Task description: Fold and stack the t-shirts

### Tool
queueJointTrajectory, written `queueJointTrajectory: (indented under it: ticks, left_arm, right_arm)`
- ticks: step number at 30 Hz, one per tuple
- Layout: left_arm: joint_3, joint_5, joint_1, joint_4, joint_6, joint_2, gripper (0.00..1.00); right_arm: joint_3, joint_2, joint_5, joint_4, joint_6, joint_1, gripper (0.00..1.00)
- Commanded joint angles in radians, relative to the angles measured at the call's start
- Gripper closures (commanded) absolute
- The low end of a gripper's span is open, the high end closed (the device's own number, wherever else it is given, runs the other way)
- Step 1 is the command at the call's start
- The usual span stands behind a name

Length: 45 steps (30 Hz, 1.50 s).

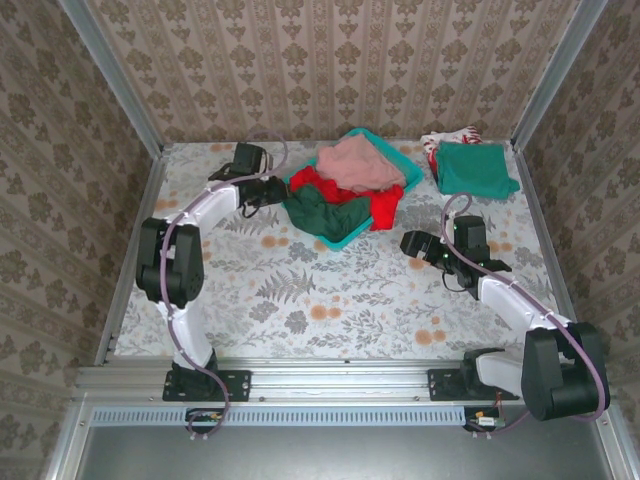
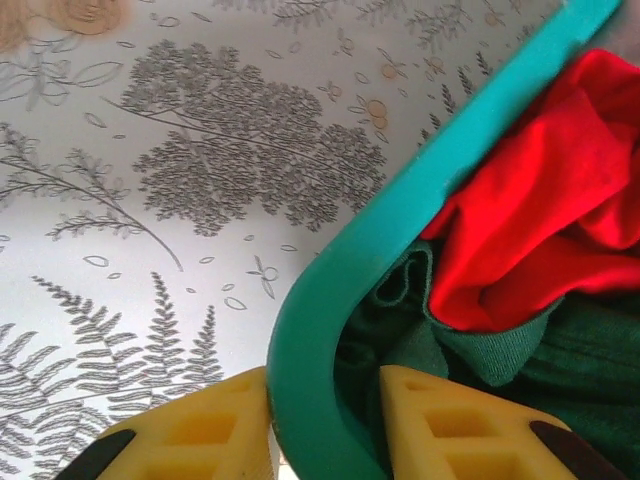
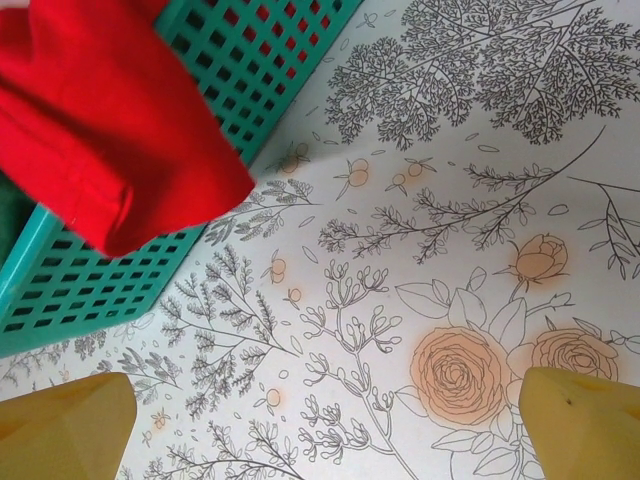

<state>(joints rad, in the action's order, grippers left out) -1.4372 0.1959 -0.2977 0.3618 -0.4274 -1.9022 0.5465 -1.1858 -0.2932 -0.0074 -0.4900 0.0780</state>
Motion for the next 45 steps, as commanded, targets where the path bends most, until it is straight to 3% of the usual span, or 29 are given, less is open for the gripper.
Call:
queueJointTrajectory:
  ticks: [1, 8, 15, 18, 23, 30, 36, 45]
  left_arm:
    - [0.071, -0.042, 0.067, 0.061, 0.004, 0.064, 0.76]
    - [0.273, -0.038, 0.228, 0.067, -0.01, 0.247, 1.0]
    - [0.466, -0.092, 0.456, 0.08, -0.089, 0.429, 1.0]
    - [0.514, -0.145, 0.54, 0.089, -0.152, 0.466, 1.0]
    - [0.576, -0.129, 0.655, 0.027, -0.266, 0.486, 1.0]
    - [0.573, -0.158, 0.676, -0.073, -0.399, 0.429, 1.0]
    - [0.555, -0.252, 0.68, -0.136, -0.509, 0.383, 1.0]
    - [0.433, -0.299, 0.682, -0.17, -0.554, 0.252, 1.0]
  right_arm:
    - [-0.003, 0.015, -0.018, -0.01, 0.01, 0.004, 0.0]
    - [-0.002, 0.024, -0.014, -0.019, 0.003, 0.005, 0.0]
    - [-0.004, 0.016, -0.018, 0.006, -0.029, 0.006, 0.0]
    - [0.003, 0.006, -0.022, 0.011, -0.034, 0.012, 0.0]
    - [0.012, -0.012, -0.021, 0.011, -0.033, 0.022, 0.0]
    - [0.034, -0.06, -0.025, 0.013, -0.028, 0.026, 0.0]
    - [0.062, -0.114, -0.032, 0.011, -0.014, 0.029, 0.0]
    - [0.113, -0.192, -0.048, -0.001, 0.006, 0.035, 0.0]
